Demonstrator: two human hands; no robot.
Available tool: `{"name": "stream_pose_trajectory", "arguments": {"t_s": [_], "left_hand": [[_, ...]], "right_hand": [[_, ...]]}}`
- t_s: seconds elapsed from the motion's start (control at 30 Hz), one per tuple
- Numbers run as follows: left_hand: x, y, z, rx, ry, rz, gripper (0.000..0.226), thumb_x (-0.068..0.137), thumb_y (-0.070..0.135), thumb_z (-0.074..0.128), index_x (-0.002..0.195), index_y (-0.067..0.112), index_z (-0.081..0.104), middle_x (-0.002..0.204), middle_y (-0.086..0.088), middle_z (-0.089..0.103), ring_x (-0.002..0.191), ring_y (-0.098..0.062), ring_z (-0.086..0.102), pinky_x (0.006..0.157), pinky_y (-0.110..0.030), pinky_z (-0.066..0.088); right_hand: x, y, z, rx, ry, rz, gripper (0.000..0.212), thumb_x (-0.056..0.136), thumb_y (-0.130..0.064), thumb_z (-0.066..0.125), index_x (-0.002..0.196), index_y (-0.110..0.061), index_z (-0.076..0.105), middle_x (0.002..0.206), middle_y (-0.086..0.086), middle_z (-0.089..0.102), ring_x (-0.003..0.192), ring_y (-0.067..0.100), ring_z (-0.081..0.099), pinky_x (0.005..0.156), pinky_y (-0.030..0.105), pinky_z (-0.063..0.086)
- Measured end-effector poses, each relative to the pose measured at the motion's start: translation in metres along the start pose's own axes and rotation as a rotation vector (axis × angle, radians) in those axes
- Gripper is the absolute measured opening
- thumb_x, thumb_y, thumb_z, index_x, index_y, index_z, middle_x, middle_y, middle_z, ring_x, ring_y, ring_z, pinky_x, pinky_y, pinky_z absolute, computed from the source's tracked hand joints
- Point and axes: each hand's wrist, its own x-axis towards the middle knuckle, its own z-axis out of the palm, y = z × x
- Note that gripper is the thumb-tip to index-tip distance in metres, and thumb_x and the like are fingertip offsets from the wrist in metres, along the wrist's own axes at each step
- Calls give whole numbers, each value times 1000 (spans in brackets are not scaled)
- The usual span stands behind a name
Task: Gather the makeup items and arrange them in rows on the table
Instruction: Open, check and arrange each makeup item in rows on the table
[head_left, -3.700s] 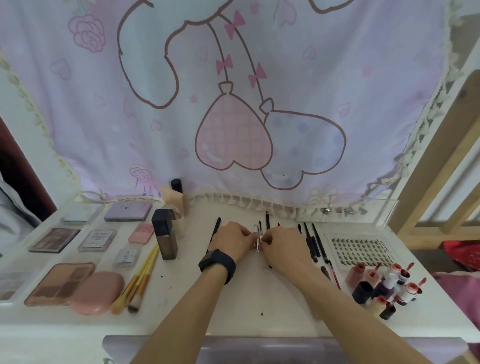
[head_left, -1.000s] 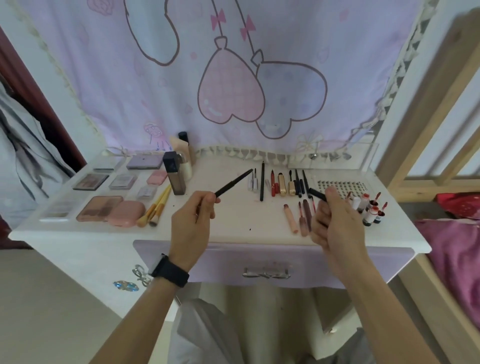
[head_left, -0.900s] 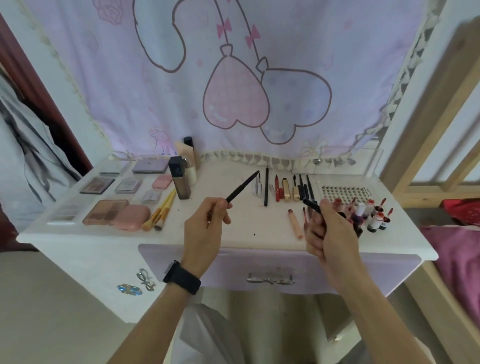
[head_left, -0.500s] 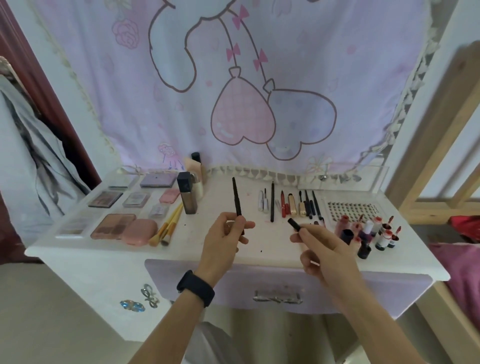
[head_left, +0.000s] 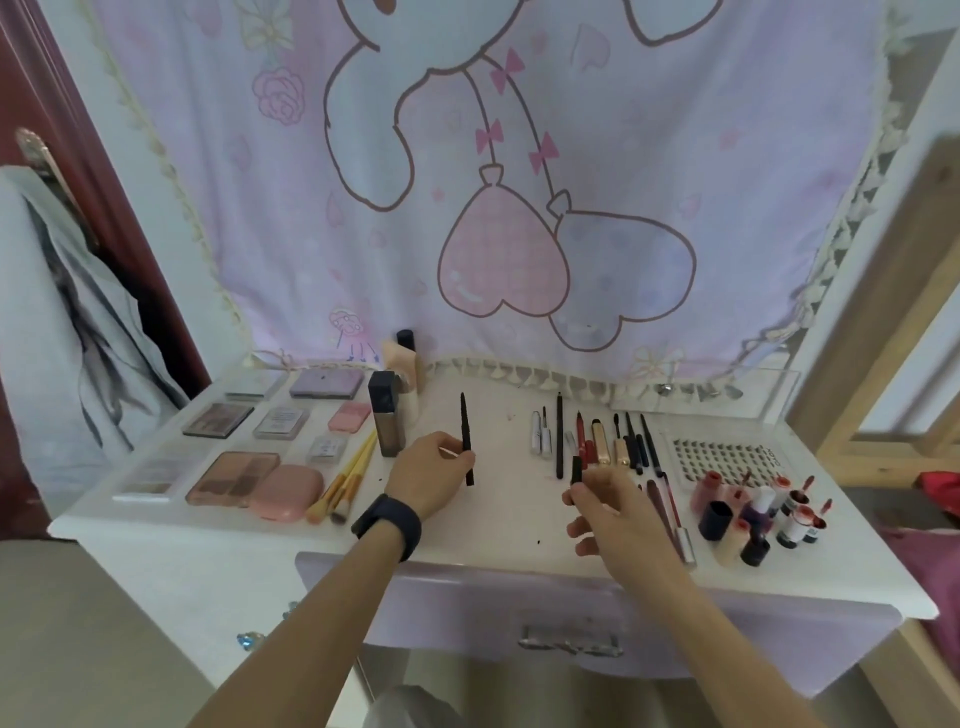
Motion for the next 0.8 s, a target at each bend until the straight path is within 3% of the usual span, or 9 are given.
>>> {"name": "stream_pose_trajectory", "arguments": {"t_s": [0.1, 0.27, 0.47, 0.8], "left_hand": [[19, 1, 1, 89, -8, -8, 16, 91, 38, 65, 103, 27, 64, 93, 10, 63, 86, -10, 59, 69, -22, 41], [44, 11, 13, 157, -45, -34, 19, 88, 38, 70, 99, 22, 72, 93, 4, 66, 88, -16, 62, 73, -25, 45], [66, 20, 30, 178, -64, -76, 24, 82, 43, 76, 92, 21, 78, 92, 2, 73, 77, -12, 61, 64, -25, 45], [71, 21, 43, 168, 13, -73, 26, 80, 58, 72, 81, 32, 69, 88, 7, 70, 79, -13, 62, 72, -29, 54]], "right_hand": [[8, 10, 15, -24, 19, -15, 5, 103, -21, 55, 105, -21, 60, 99, -1, 70, 60, 5, 62, 56, 21, 50], [12, 21, 28, -36, 79, -28, 6, 105, -21, 52, 106, -23, 57, 100, -5, 68, 58, 3, 60, 55, 19, 49], [10, 23, 24, 34, 79, -33, 7, 104, -19, 54, 107, -21, 59, 100, -2, 69, 57, 8, 59, 55, 22, 51], [11, 21, 23, 79, 62, 8, 6, 100, -20, 61, 105, -20, 65, 95, -10, 71, 57, 14, 64, 50, 23, 50]]}}
